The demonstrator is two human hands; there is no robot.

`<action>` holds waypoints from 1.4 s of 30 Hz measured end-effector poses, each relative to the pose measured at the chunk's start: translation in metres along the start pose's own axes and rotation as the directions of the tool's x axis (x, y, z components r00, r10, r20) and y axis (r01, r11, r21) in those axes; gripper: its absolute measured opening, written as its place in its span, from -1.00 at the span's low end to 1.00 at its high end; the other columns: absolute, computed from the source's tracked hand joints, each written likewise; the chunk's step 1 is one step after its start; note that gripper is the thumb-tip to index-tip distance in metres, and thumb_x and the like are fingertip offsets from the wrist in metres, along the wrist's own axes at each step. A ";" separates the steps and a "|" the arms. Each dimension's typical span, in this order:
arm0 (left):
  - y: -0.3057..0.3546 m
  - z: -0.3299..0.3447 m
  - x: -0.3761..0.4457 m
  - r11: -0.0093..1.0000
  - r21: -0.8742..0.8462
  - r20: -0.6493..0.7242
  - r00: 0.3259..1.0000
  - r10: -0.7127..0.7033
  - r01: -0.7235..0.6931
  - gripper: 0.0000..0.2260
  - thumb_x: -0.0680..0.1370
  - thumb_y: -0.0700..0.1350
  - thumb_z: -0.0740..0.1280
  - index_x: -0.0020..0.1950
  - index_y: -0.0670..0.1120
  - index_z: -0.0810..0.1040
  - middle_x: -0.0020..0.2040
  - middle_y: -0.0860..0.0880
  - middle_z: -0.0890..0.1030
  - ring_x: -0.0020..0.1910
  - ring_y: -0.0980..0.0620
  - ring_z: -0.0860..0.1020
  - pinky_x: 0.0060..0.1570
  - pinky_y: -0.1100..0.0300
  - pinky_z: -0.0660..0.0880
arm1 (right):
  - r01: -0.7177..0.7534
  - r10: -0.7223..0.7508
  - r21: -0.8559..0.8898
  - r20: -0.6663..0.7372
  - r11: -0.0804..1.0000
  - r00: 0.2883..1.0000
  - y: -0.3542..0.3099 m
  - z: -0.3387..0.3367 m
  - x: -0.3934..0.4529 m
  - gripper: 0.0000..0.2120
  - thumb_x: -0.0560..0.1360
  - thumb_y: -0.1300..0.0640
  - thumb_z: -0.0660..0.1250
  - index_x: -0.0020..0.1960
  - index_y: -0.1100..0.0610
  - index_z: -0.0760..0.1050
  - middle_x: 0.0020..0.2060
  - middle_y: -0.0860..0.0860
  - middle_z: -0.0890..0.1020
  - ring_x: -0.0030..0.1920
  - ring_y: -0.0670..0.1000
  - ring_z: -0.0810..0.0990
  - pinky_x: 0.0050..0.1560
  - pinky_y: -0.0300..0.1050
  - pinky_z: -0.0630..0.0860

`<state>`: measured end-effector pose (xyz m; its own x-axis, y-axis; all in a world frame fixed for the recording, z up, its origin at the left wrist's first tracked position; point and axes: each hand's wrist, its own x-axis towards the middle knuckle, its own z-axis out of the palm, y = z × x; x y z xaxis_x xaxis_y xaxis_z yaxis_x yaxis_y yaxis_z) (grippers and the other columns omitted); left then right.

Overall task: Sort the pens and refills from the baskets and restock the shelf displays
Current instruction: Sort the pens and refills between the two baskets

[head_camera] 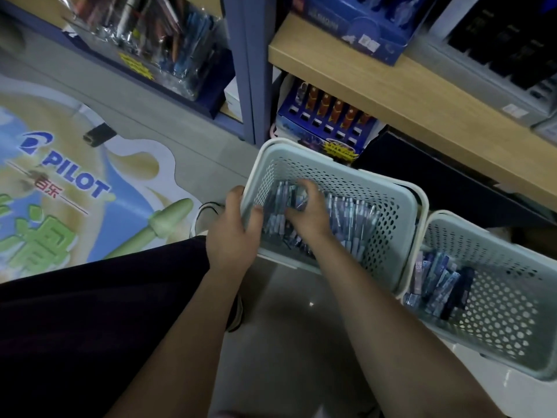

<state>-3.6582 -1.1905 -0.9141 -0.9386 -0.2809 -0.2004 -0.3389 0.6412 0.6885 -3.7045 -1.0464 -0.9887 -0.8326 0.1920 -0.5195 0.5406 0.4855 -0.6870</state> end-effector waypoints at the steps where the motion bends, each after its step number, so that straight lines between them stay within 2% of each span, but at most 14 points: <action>1: -0.001 0.001 0.001 1.000 -0.010 -0.004 1.000 -0.001 0.001 -0.70 0.66 -0.08 0.25 0.38 -0.12 0.44 -0.21 0.05 0.42 -0.23 -0.03 0.34 -0.27 0.10 0.13 | -0.024 0.023 -0.006 -0.048 1.000 0.999 -0.001 -0.001 0.000 -0.40 0.51 0.19 0.43 0.48 0.04 0.27 0.44 0.04 0.33 0.26 0.08 0.48 0.15 -0.03 0.52; 3: -0.003 0.003 0.002 1.000 -0.020 -0.008 1.000 -0.003 0.003 -0.70 0.68 -0.09 0.20 0.40 -0.12 0.44 -0.14 -0.01 0.45 -0.22 -0.04 0.35 -0.26 0.09 0.12 | -0.057 0.054 -0.026 -0.104 0.998 0.993 0.000 -0.003 0.000 -0.51 0.55 0.22 0.38 0.41 0.13 0.28 0.41 0.08 0.32 0.09 0.10 0.54 -0.07 -0.13 0.47; 5: -0.004 0.004 0.003 1.000 -0.016 0.003 1.000 -0.007 0.007 -0.70 0.70 -0.08 0.16 0.41 -0.10 0.43 -0.14 -0.02 0.46 -0.22 -0.05 0.35 -0.25 0.08 0.15 | -0.051 0.045 -0.061 -0.093 0.997 0.995 0.000 -0.003 0.002 -0.61 0.57 0.21 0.36 0.35 0.15 0.34 0.37 0.09 0.38 -0.02 0.07 0.55 -0.20 -0.19 0.40; 9: -0.006 0.004 0.003 0.999 -0.034 0.032 0.999 -0.010 0.011 -0.70 0.69 -0.06 0.16 0.42 -0.06 0.42 -0.13 -0.02 0.47 -0.19 -0.06 0.39 -0.23 0.08 0.23 | -0.012 0.010 -0.081 -0.027 0.997 1.000 -0.002 -0.002 0.004 -0.68 0.58 0.12 0.36 0.31 0.16 0.49 0.25 0.06 0.56 -0.04 -0.04 0.49 -0.09 -0.20 0.39; 13: -0.007 0.004 0.003 0.999 -0.038 0.033 0.999 -0.007 0.008 -0.69 0.69 -0.06 0.19 0.42 -0.07 0.43 -0.11 -0.02 0.48 -0.18 -0.04 0.39 -0.21 0.11 0.25 | 0.062 -0.060 0.015 -0.106 0.998 0.993 0.000 -0.014 0.002 -0.84 0.56 0.20 0.36 0.13 0.16 0.58 0.01 0.04 0.63 -0.07 -0.05 0.56 -0.01 -0.08 0.55; 17: -0.006 0.004 0.003 0.999 -0.034 0.033 0.999 -0.002 0.003 -0.69 0.68 -0.05 0.20 0.42 -0.07 0.43 -0.14 -0.02 0.47 -0.20 -0.05 0.39 -0.23 0.10 0.26 | 0.142 -0.142 -0.005 -0.088 0.990 0.986 0.005 -0.029 -0.003 -0.93 0.55 0.19 0.37 0.02 0.06 0.56 -0.18 -0.13 0.56 -0.16 -0.16 0.53 -0.17 -0.30 0.41; 23: -0.005 0.002 0.003 0.999 -0.037 0.058 0.998 -0.001 0.003 -0.68 0.68 -0.02 0.20 0.42 -0.05 0.42 -0.15 -0.01 0.46 -0.19 -0.06 0.43 -0.22 0.10 0.30 | 0.084 -0.086 0.018 0.214 0.996 0.973 -0.009 -0.017 0.001 -0.79 0.56 0.15 0.38 0.19 0.05 0.59 0.01 -0.12 0.59 0.00 -0.13 0.56 0.01 -0.16 0.53; 27: -0.007 0.002 0.003 0.999 -0.042 0.063 0.998 0.000 0.003 -0.68 0.68 0.00 0.20 0.43 -0.03 0.41 -0.21 0.05 0.44 -0.21 -0.05 0.43 -0.23 0.09 0.32 | 0.012 -0.017 0.050 0.092 0.999 0.996 -0.008 -0.013 0.003 -0.77 0.54 0.12 0.43 0.17 0.04 0.50 0.22 0.00 0.52 0.17 0.01 0.53 0.05 -0.12 0.44; 29: -0.007 0.002 0.003 0.999 -0.046 0.061 0.998 0.002 0.001 -0.68 0.68 0.00 0.20 0.42 -0.03 0.42 -0.25 0.14 0.41 -0.22 -0.05 0.44 -0.24 0.10 0.33 | -0.056 0.056 -0.003 0.080 0.998 0.995 -0.006 -0.012 0.003 -0.54 0.52 0.05 0.46 0.34 0.09 0.39 0.34 0.08 0.46 0.23 0.06 0.49 0.11 -0.12 0.42; 31: -0.008 0.003 0.003 0.999 -0.043 0.056 0.998 0.007 -0.004 -0.68 0.68 -0.01 0.21 0.42 -0.03 0.42 -0.26 0.16 0.39 -0.22 -0.04 0.43 -0.24 0.11 0.32 | -0.144 0.148 -0.039 0.122 0.989 0.981 -0.007 -0.006 0.004 -0.21 0.47 -0.02 0.51 0.54 0.15 0.18 0.48 0.12 0.33 0.42 0.14 0.39 0.31 -0.03 0.38; 34: -0.009 0.004 0.004 0.999 -0.049 0.046 0.999 0.013 -0.011 -0.68 0.68 -0.01 0.22 0.41 -0.04 0.43 -0.20 0.03 0.44 -0.21 -0.06 0.43 -0.22 0.10 0.34 | -0.236 0.231 0.019 0.151 0.972 0.961 -0.012 0.006 0.006 0.06 0.41 -0.08 0.55 0.62 0.16 -0.06 0.58 0.11 0.18 0.54 0.16 0.22 0.47 0.03 0.27; 36: -0.009 0.003 0.004 0.998 -0.059 0.046 0.999 0.010 -0.007 -0.69 0.68 -0.01 0.22 0.41 -0.03 0.44 -0.17 0.01 0.45 -0.20 -0.07 0.44 -0.22 0.10 0.34 | -0.240 0.226 0.081 0.151 0.967 0.962 -0.011 0.012 0.007 0.06 0.40 -0.07 0.56 0.63 0.12 -0.05 0.59 0.08 0.18 0.55 0.15 0.21 0.49 0.06 0.27; 40: -0.013 0.005 0.005 0.997 -0.073 0.054 0.998 0.017 -0.013 -0.71 0.69 0.00 0.18 0.40 0.01 0.44 -0.16 -0.02 0.50 -0.17 -0.12 0.50 -0.22 0.07 0.37 | -0.198 0.179 0.177 0.118 0.964 0.977 -0.007 0.011 0.009 -0.16 0.42 0.06 0.55 0.56 0.02 0.17 0.51 0.03 0.34 0.48 0.12 0.34 0.43 0.08 0.35; 42: -0.015 0.006 0.005 0.998 -0.064 0.044 0.999 0.012 -0.009 -0.70 0.69 0.00 0.15 0.40 0.02 0.44 -0.16 -0.02 0.50 -0.17 -0.13 0.50 -0.22 0.06 0.36 | -0.174 0.150 0.199 0.130 0.964 0.980 -0.006 0.011 0.011 -0.24 0.45 0.12 0.53 0.53 0.02 0.22 0.49 0.01 0.36 0.44 0.08 0.37 0.38 0.00 0.38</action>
<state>-3.6587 -1.1970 -0.9300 -0.9444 -0.2419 -0.2226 -0.3257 0.5970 0.7332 -3.7155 -1.0563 -0.9958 -0.7196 0.1503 -0.6779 0.6899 0.2651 -0.6736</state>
